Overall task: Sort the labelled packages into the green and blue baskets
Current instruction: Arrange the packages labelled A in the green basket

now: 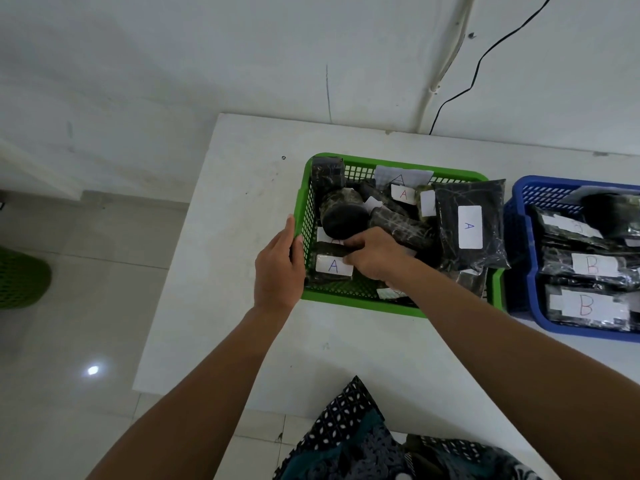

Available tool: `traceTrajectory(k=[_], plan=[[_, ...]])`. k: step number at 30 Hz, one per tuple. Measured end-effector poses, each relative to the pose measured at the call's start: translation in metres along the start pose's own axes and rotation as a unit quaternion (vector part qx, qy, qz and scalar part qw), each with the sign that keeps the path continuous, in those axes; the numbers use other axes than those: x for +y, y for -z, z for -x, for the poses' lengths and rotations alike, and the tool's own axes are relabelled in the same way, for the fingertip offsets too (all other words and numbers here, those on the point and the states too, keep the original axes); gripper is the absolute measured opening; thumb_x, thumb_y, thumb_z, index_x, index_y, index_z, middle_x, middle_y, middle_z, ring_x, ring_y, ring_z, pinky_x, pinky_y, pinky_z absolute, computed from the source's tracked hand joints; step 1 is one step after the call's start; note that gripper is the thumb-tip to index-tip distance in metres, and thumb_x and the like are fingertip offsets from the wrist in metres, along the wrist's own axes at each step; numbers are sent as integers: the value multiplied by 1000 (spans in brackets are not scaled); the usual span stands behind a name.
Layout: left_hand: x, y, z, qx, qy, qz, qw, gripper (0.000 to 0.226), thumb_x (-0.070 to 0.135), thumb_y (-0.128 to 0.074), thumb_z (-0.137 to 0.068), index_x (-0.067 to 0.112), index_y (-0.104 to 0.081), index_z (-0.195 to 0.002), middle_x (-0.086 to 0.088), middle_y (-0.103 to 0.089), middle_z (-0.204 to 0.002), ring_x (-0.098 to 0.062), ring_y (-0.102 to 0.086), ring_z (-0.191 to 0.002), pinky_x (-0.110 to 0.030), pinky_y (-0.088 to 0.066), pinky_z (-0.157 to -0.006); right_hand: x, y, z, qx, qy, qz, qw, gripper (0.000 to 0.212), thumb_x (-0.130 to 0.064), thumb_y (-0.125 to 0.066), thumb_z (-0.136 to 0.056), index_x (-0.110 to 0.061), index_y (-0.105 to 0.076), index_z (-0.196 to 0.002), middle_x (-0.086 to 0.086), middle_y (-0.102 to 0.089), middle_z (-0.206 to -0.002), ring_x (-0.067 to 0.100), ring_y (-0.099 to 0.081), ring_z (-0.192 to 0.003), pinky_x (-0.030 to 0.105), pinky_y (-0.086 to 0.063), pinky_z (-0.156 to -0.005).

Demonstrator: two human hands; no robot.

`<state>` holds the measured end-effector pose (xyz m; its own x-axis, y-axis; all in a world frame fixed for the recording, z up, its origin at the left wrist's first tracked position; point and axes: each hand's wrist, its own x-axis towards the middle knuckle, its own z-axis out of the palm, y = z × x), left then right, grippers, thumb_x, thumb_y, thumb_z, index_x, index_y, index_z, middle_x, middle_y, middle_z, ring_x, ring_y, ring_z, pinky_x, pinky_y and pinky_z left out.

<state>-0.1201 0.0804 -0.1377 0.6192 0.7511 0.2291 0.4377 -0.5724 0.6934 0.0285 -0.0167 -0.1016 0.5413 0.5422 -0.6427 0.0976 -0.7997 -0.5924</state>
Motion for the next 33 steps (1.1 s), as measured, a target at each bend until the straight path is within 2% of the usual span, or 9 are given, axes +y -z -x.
traceTrajectory(k=[5, 8, 11, 15, 18, 23, 26, 29, 33], plan=[[1, 0, 1, -1, 5, 5, 1000, 43, 13, -50, -103, 4, -46, -145, -10, -68, -92, -19, -60, -76, -40, -56, -66, -3, 16, -3, -48, 22, 55, 997, 35, -21, -69, -93, -13, -68, -127, 2, -63, -108, 15, -55, -89, 28, -43, -77], [3, 1, 1, -1, 5, 4, 1000, 42, 12, -51, -103, 3, -47, -144, -11, -68, -92, -20, -61, -76, -41, -57, -66, 0, 17, -5, -81, 4, 93, 992, 33, -19, -67, -95, -7, -68, -125, 6, -65, -105, 17, -56, -83, 30, -51, -73], [5, 2, 2, -3, 6, 1, 1000, 42, 13, -50, -103, 3, -47, -145, -11, -69, -95, -18, -62, -78, -39, -58, -68, 6, 19, -6, -109, -21, 82, 990, 30, -15, -64, -97, -5, -67, -124, 13, -64, -117, 28, -61, -104, 40, -57, -91], [6, 3, 2, -4, 7, -3, 1000, 42, 13, -50, -104, 3, -47, -145, -12, -70, -99, -17, -62, -81, -36, -59, -70, 5, 21, -4, -114, -5, 131, 985, 32, -17, -58, -99, -10, -65, -130, 10, -62, -122, 28, -59, -107, 39, -55, -94], [6, 3, 2, -6, -1, -10, 1000, 43, 12, -51, -103, 2, -46, -145, -12, -70, -98, -16, -61, -80, -32, -57, -69, 0, 10, 2, -88, 24, 263, 960, 40, -22, -52, -99, -12, -58, -137, 13, -56, -137, 31, -55, -120, 35, -48, -99], [6, 3, 1, -9, 2, -15, 1000, 44, 13, -51, -103, 3, -46, -145, -12, -70, -97, -13, -57, -78, -26, -51, -68, 6, -16, 13, 2, 99, 251, 963, 47, -41, -56, -97, -25, -52, -141, 6, -54, -141, 28, -51, -127, 39, -47, -99], [5, 3, 1, -12, 1, -9, 1000, 44, 13, -51, -103, 3, -46, -145, -13, -70, -98, -19, -62, -79, -34, -56, -68, 5, -20, 16, 11, 93, 285, 954, 46, -44, -52, -99, -29, -50, -142, 5, -50, -143, 28, -49, -129, 41, -43, -98], [4, 3, -1, -18, -4, -10, 1000, 44, 14, -50, -103, 4, -45, -146, -13, -69, -102, -15, -60, -83, -31, -56, -70, -6, -15, 20, 39, 103, 349, 931, 40, -47, -55, -97, -27, -58, -131, 6, -61, -128, 30, -59, -115, 42, -47, -89], [3, 2, -12, -26, 10, 2, 1000, 44, 19, -47, -105, 7, -44, -147, -12, -69, -110, -16, -62, -91, -31, -55, -79, -21, 5, 21, 227, 238, 239, 913, 23, -43, -55, -96, -25, -66, -105, -3, -65, -104, 20, -62, -93, 37, -53, -79]])
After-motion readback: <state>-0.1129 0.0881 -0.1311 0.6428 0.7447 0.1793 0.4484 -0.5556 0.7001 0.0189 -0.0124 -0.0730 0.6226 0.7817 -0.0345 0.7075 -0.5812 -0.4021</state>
